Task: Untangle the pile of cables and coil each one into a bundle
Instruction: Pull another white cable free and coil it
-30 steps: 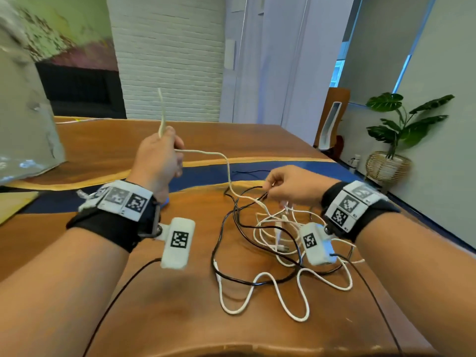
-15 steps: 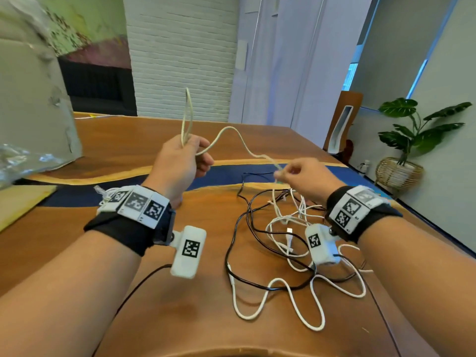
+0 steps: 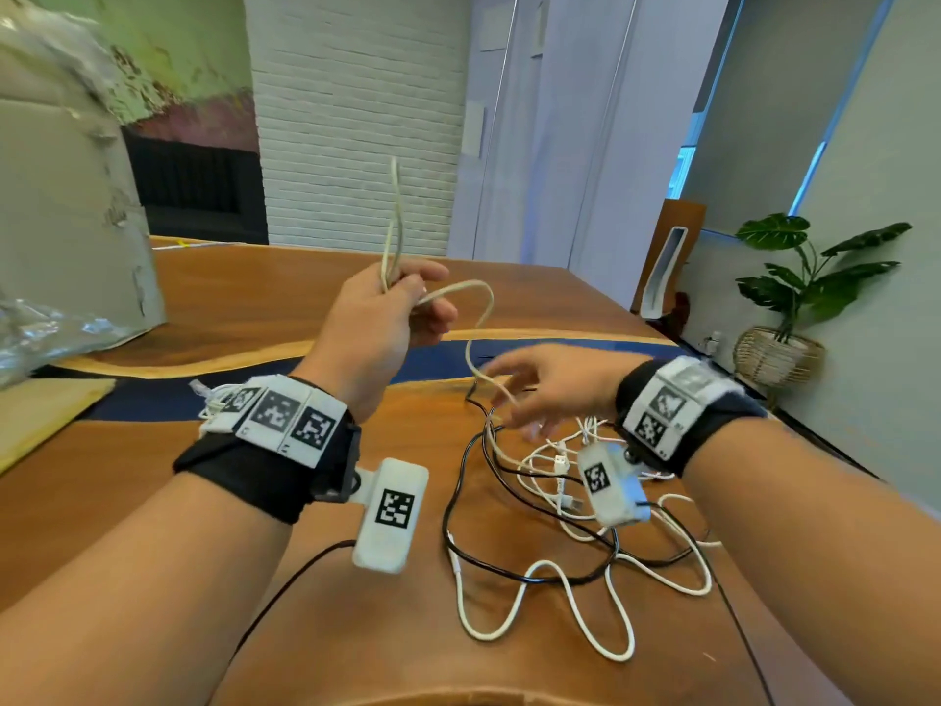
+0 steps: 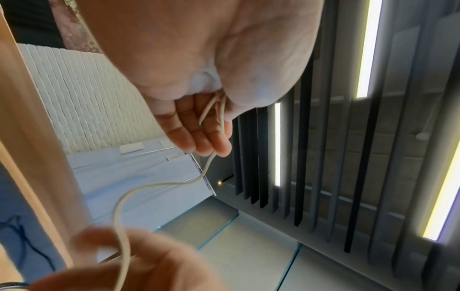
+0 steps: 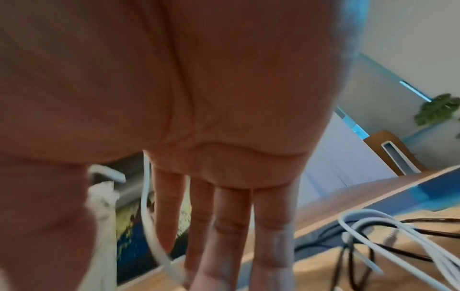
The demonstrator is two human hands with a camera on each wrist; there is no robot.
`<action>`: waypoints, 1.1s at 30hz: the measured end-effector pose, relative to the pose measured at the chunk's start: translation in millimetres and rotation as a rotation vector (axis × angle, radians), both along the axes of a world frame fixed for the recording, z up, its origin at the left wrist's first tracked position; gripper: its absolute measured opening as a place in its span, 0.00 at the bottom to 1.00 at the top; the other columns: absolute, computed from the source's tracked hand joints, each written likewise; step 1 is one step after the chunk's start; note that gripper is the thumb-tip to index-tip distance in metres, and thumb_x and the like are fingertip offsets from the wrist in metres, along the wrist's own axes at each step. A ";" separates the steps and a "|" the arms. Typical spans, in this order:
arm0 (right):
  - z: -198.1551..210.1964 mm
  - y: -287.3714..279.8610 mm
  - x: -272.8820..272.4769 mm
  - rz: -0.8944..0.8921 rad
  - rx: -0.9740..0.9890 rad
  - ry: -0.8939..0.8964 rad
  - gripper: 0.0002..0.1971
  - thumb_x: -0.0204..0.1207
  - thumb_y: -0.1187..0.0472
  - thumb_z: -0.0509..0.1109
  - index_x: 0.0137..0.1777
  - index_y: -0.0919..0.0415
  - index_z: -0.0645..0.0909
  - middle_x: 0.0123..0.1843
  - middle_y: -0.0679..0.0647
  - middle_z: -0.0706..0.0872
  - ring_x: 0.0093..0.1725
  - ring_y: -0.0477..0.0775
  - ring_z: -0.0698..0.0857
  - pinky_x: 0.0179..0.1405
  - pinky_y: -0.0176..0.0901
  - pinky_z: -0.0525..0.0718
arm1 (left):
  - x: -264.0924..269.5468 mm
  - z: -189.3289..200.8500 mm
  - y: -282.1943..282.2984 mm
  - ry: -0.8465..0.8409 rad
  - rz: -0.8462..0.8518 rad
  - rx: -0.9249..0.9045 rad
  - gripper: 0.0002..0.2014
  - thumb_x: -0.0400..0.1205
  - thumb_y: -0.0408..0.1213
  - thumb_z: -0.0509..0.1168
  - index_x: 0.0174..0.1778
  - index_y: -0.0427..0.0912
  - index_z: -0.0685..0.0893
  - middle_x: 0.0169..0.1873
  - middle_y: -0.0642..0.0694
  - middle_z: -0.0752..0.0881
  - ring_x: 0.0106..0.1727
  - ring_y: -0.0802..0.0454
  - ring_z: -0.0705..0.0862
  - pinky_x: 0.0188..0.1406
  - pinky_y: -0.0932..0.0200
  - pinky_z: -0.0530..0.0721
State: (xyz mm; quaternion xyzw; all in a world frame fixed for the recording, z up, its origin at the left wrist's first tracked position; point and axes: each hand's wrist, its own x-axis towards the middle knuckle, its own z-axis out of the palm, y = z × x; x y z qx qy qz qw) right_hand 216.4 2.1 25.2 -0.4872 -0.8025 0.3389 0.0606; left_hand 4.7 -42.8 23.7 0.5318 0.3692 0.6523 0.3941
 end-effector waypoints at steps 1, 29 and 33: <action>-10.0 0.4 -1.6 -0.005 0.015 -0.053 0.18 0.82 0.66 0.74 0.71 0.55 0.82 0.61 0.53 0.90 0.45 0.63 0.94 0.45 0.50 0.93 | -2.5 4.6 -1.9 -0.049 -0.002 0.026 0.14 0.93 0.31 0.52 0.58 0.38 0.84 0.33 0.44 0.89 0.39 0.47 0.88 0.46 0.48 0.87; 38.4 15.7 48.1 -0.520 0.365 0.168 0.12 0.84 0.71 0.61 0.61 0.63 0.84 0.45 0.60 0.90 0.33 0.58 0.87 0.46 0.59 0.92 | -43.0 -34.3 -12.6 0.178 -0.089 -0.121 0.26 0.76 0.57 0.68 0.51 0.34 0.87 0.24 0.48 0.70 0.25 0.51 0.67 0.29 0.55 0.68; 18.6 0.9 38.6 -0.373 0.160 -0.210 0.17 0.85 0.62 0.66 0.69 0.45 0.78 0.57 0.57 0.89 0.30 0.57 0.91 0.31 0.50 0.91 | -47.7 -32.0 -15.5 0.292 -0.024 -0.167 0.10 0.82 0.32 0.57 0.45 0.36 0.84 0.25 0.44 0.78 0.25 0.49 0.70 0.30 0.53 0.66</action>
